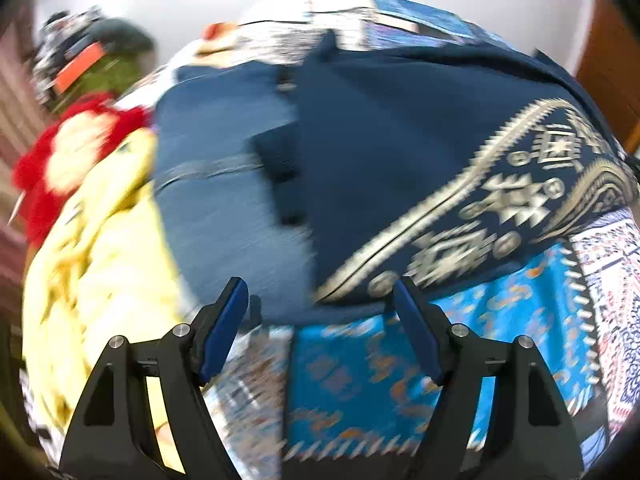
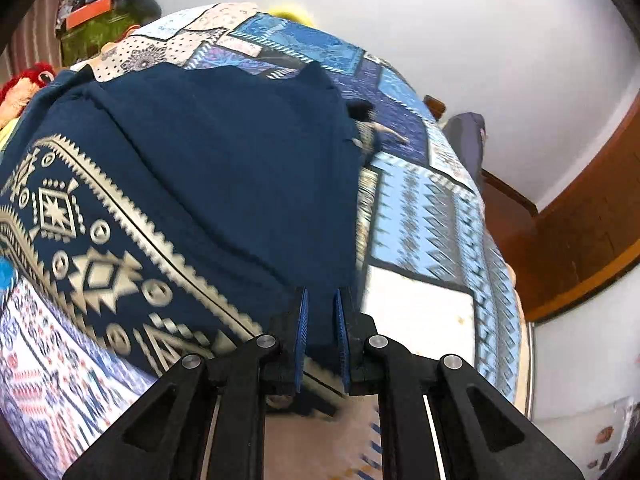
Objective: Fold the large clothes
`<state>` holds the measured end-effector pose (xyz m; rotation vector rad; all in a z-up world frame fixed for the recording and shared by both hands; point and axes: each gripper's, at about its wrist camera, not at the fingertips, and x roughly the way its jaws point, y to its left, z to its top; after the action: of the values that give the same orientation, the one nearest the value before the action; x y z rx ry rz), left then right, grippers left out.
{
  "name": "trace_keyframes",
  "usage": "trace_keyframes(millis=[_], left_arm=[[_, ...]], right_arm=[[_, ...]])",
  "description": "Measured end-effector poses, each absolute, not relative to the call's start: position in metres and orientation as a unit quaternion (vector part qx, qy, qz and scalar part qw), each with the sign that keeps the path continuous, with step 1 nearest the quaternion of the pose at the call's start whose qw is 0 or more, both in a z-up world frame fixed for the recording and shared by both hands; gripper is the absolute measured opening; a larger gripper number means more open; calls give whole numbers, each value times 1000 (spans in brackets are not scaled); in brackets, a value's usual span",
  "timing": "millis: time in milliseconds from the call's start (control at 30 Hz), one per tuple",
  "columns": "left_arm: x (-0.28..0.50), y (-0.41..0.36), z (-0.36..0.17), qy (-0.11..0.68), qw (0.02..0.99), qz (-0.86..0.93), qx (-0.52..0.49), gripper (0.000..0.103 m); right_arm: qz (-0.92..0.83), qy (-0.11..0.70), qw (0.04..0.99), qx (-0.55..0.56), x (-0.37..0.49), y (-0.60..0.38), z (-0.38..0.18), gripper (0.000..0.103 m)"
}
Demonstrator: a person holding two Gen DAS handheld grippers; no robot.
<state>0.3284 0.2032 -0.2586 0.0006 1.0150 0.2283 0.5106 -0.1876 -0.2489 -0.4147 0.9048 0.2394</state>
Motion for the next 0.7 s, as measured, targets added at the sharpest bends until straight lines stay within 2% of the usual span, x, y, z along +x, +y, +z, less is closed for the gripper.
trace_keyframes(millis=[67,100,133,267,367,533,700], left_arm=[[314,217,-253,479,869,121,-29,75],[305,222,-249,474,870,122,-50,75],[297,226,-245,470,872,120,-68,75],[280,227,-227,450,878,98,-132,75],[282,221,-224,447,874,66,-180,75],[304,205,-236,450,854,-1,-260,75],[331,194,-256,444,828,-49,-338,75]], right_arm=[[91,428,872,-217,508,-192,-250,45],[60,418,876,-232,508,-196,-250,85],[36,409,881,-234,510,-205,-251,99],[71,485,868,-76,522,-251,-246,99],[74,500,863,-15,519,-268,-238,99],[116,496,859,42,499,-274,-211,99],[141,471,870,27,484,-253,-185,99]])
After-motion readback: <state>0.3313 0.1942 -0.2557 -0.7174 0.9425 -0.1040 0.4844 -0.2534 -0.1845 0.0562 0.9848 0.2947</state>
